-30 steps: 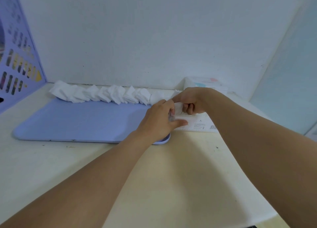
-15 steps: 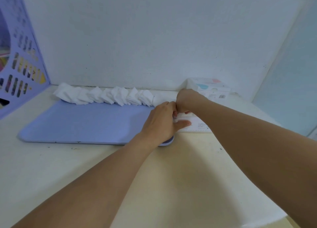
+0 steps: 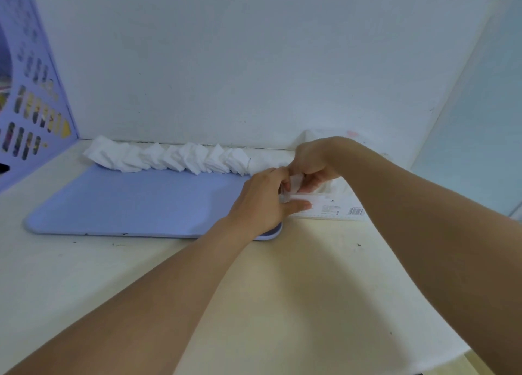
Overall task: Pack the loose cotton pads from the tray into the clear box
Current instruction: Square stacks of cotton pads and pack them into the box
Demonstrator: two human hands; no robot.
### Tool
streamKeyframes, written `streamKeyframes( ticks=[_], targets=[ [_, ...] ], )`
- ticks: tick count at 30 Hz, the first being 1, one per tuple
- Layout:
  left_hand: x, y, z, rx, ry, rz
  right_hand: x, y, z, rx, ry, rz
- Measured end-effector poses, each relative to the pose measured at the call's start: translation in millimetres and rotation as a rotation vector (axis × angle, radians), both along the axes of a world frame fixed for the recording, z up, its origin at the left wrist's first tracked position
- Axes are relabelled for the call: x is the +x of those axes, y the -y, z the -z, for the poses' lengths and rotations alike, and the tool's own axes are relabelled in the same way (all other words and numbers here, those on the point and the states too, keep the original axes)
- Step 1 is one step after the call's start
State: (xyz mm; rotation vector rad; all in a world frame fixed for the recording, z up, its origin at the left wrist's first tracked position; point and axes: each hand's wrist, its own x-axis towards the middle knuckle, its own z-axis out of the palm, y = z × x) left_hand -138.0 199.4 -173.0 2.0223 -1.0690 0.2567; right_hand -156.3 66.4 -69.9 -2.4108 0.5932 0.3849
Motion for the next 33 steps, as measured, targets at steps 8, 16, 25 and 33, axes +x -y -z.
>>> streamKeyframes(
  ticks=[8,16,25,33],
  targets=[
    [1,3,0,0.011,0.002,-0.016,6,-11,19,-0.386,0.229,0.067],
    [1,2,1,0.032,-0.008,-0.006,-20,-1,7,-0.131,0.36,0.089],
    [1,2,1,0.026,-0.016,-0.02,-25,9,17,-0.17,0.12,-0.135],
    [4,1,0,0.024,-0.029,0.021,-21,3,18,-0.252,0.18,-0.166]
  ],
)
